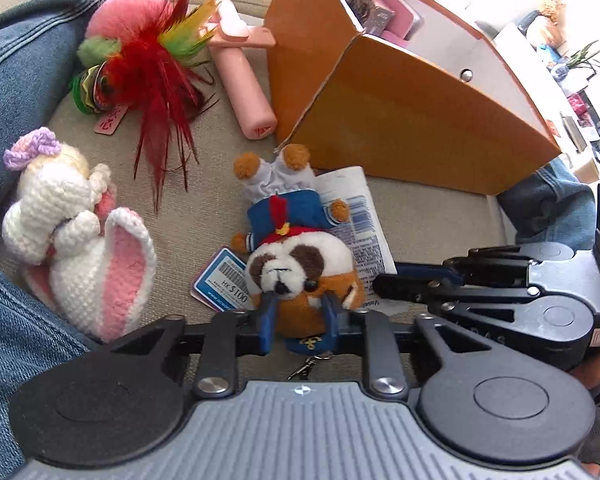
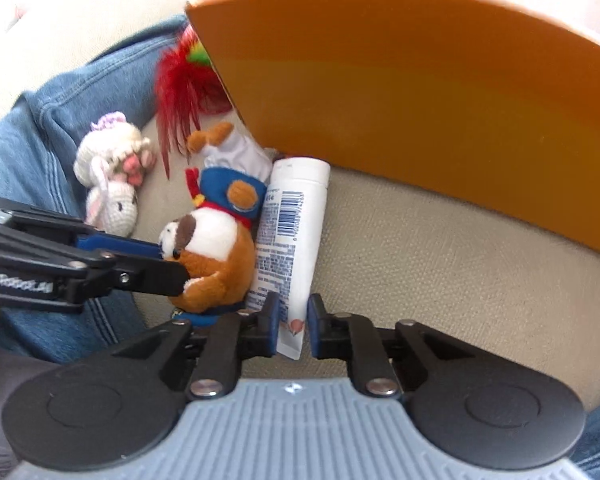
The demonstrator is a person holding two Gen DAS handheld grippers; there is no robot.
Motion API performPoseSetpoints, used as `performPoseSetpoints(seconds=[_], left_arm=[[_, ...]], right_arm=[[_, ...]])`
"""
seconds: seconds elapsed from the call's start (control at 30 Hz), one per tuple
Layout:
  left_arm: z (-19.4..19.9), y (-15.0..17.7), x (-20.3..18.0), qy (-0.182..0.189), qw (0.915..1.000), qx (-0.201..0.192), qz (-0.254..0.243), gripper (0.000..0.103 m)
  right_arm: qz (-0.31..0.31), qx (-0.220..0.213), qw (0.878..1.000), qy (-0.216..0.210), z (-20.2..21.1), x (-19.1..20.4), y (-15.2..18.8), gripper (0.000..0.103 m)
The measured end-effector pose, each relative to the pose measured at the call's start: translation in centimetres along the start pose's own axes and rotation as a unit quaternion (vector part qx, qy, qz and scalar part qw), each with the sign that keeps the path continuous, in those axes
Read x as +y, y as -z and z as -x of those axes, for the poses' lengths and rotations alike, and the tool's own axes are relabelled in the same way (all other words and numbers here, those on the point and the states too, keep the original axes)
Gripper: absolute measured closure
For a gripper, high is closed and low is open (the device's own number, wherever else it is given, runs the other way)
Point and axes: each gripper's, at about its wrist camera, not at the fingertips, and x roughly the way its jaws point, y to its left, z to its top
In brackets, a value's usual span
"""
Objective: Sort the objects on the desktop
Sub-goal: 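Grasp the white tag card with the right gripper while the left grasps the feathered pompom toy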
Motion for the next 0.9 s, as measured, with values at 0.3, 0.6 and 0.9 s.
performPoseSetpoints(seconds=[0.3,0.6,0.9], left_arm=[[3.2,-1.9,0.7,-0.037,0.9974,-0.061,-0.012,0.080],[4.1,-7.1,4.0,-0.128,0.9817,-0.142,-0.003,0.047],[0.1,-11.0,4.4,-0.158,0.9756,-0.152,0.007,0.040]], right_arm=[[0.026,-0.068,0.997,0.011,5.7,0.8,-2.3,0.093],[0.058,-0.089,0.993,0.045,5.3,1.7,-5.5,0.093],[0.057,-0.075,0.994,0.060,4.5,1.7,-4.5,0.088]])
